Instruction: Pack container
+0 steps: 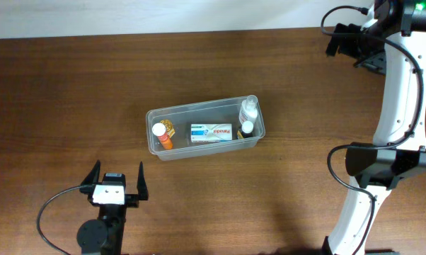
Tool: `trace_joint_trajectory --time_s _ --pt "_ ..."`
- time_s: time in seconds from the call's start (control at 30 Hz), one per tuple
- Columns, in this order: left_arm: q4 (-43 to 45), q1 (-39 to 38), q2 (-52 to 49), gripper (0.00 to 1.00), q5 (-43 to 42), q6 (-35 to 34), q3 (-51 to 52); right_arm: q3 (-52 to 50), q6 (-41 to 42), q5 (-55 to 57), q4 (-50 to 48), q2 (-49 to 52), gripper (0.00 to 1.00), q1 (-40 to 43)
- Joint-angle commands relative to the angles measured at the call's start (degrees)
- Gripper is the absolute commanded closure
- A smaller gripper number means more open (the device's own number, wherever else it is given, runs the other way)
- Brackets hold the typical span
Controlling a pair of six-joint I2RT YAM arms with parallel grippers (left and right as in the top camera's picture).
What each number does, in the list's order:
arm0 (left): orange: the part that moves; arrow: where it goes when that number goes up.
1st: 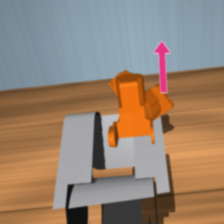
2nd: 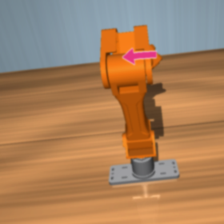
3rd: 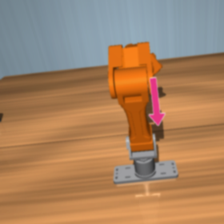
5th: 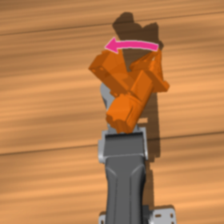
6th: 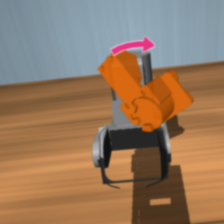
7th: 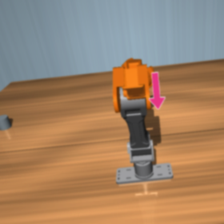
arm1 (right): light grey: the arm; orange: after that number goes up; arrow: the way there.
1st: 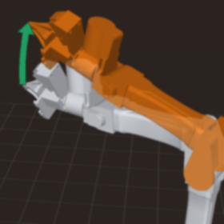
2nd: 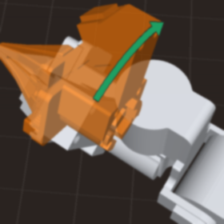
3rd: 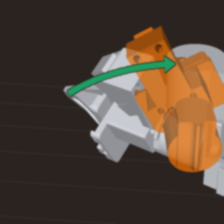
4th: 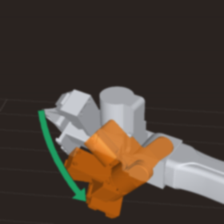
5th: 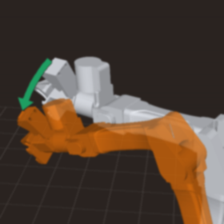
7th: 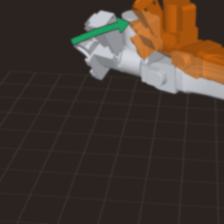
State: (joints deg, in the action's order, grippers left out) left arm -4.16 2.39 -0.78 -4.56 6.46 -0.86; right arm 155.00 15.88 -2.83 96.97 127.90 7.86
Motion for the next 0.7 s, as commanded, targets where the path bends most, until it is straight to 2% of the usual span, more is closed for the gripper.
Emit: trace_joint_trajectory --time_s 0.0,0.2,0.47,0.6,0.67 --pt "0.02 0.39 0.48 0.01 -0.61 0.52 0.35 0.04 0.09 0.52 0.33 -1.22 0.02 -0.74" --pt "0.02 0.39 0.48 0.01 -0.61 0.52 0.35 0.04 0.09 0.52 0.33 -6.45 0.01 -3.45" --pt "0.04 0.39 0.48 0.01 -0.61 0.52 0.35 -0.04 -0.17 1.11 -0.35 -19.76 0.02 -9.55" --pt "0.02 0.39 0.48 0.01 -0.61 0.52 0.35 -4.57 -0.52 2.51 -6.32 -26.69 0.02 -10.91" --pt "0.02 0.39 0.48 0.01 -0.61 0.52 0.35 -10.73 -0.59 2.49 -12.57 -31.69 0.02 -10.91"
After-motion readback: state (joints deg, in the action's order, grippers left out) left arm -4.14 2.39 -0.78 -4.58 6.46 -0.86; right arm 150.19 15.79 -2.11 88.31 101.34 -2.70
